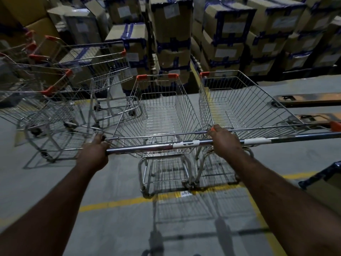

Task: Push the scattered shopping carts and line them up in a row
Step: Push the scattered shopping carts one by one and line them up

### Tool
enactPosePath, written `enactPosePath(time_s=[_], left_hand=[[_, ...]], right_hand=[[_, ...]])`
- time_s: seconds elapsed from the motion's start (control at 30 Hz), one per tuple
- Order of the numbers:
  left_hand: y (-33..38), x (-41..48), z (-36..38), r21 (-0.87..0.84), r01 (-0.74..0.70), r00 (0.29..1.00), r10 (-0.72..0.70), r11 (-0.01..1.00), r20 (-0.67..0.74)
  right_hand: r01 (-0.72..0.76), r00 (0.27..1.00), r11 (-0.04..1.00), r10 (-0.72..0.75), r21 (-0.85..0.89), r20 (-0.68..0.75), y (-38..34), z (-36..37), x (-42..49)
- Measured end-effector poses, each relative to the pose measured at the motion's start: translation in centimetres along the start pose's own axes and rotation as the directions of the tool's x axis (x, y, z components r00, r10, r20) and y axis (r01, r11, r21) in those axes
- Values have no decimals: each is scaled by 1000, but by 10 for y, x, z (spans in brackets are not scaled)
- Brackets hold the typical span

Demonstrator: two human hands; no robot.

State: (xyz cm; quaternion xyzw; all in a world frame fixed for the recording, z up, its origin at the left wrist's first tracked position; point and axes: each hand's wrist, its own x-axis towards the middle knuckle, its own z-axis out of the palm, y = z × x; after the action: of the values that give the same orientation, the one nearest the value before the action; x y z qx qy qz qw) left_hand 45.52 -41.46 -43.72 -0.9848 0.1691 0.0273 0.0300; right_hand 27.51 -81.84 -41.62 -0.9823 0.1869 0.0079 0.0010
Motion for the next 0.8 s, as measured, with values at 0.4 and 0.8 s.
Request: enactPosePath(time_s=[0.4,0.8], left_hand=[[8,-12,1,26,7,996,-5,1000,-87],[7,-18,3,123,-112,986,126,986,-112]], right_hand=[[9,1000,999,-9,45,-2,9,6,7],[7,984,992,16,-125,179,-70,-7,5]])
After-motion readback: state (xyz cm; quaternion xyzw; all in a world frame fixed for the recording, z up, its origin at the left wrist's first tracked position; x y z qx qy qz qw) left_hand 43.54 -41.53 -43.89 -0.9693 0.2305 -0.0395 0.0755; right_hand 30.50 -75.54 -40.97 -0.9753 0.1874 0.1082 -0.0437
